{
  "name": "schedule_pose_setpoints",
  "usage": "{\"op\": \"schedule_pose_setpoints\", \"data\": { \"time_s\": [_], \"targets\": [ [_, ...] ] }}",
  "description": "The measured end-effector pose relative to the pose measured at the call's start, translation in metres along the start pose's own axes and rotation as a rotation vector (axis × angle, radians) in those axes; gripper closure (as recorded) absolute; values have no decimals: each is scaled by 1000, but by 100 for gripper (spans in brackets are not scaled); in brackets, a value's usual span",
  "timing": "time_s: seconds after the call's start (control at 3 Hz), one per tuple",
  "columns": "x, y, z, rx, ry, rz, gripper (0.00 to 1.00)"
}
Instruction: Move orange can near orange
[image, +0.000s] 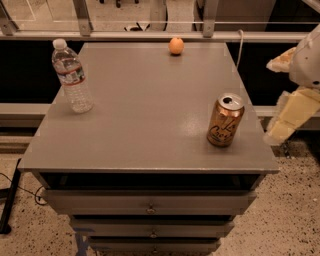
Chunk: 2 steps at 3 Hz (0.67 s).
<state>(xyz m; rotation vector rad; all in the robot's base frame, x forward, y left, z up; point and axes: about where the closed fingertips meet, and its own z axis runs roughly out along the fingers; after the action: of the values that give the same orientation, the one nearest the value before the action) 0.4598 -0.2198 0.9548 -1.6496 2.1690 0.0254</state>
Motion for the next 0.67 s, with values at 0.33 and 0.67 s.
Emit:
{"op": "schedule_pose_setpoints", "data": {
  "time_s": [0.33, 0.67],
  "targets": [
    [-11, -12, 26, -25, -134, 28, 0],
    [-18, -19, 45, -51, -250, 60, 0]
  ]
}}
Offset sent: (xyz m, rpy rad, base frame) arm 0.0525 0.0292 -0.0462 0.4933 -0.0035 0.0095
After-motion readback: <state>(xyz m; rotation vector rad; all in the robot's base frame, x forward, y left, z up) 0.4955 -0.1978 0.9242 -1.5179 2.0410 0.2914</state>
